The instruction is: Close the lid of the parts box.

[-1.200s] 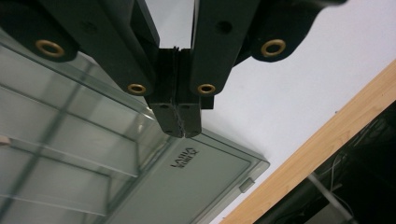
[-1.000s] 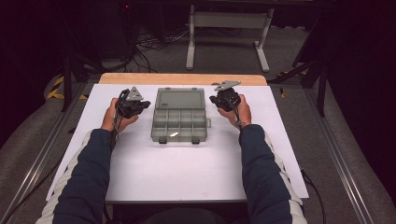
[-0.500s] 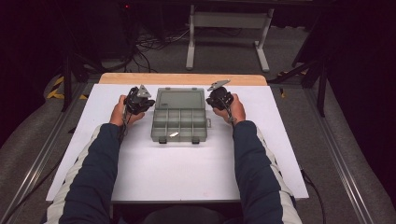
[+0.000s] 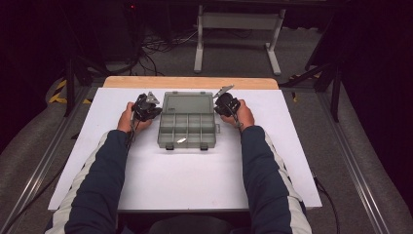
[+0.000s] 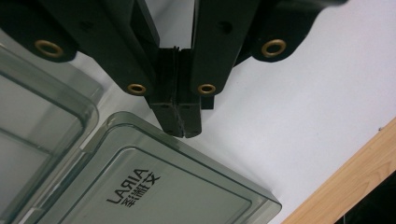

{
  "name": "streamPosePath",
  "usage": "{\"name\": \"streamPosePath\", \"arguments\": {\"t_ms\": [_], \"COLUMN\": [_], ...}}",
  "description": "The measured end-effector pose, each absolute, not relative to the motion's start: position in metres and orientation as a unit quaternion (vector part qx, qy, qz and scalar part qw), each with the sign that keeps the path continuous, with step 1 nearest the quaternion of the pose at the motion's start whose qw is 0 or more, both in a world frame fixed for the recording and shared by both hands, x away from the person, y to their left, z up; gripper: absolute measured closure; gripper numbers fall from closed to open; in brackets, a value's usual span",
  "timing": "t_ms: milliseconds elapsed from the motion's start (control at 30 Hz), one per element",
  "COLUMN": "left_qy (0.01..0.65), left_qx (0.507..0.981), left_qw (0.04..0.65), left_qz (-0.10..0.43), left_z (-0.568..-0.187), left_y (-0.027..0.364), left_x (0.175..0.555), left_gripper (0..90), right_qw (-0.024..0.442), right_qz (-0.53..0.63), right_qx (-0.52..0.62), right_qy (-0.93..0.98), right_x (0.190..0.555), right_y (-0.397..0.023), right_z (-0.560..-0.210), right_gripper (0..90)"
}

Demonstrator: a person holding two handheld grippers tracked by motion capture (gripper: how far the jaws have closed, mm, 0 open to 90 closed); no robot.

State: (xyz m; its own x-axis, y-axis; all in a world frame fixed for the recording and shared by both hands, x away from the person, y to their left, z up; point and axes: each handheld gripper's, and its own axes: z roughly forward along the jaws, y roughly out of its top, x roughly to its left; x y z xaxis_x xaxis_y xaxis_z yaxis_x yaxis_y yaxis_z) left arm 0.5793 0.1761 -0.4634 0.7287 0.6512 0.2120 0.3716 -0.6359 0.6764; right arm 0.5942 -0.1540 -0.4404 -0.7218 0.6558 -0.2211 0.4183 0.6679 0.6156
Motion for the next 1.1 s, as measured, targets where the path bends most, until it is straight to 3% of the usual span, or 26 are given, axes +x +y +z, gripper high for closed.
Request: {"name": "streamPosePath", "arguments": {"t_ms": [467, 1100], "left_qy": [0.297, 0.319], "left_qx": [0.870, 0.847], "left_qw": [0.312, 0.340], "left_qz": [0.240, 0.254], "left_z": [-0.464, -0.462], "left_y": [0.171, 0.169], "left_x": [0.588, 0.589], "left_gripper": [88.0, 88.7], "right_qw": [0.222, 0.266], "right_qz": [0.272, 0.305], "right_qx": [0.288, 0.301], "right_qy": [0.891, 0.863], "right_x": [0.605, 0.604], "right_y": [-0.152, -0.147], "right_z": [-0.445, -0.447], "right_gripper": [90.0, 90.0]}}
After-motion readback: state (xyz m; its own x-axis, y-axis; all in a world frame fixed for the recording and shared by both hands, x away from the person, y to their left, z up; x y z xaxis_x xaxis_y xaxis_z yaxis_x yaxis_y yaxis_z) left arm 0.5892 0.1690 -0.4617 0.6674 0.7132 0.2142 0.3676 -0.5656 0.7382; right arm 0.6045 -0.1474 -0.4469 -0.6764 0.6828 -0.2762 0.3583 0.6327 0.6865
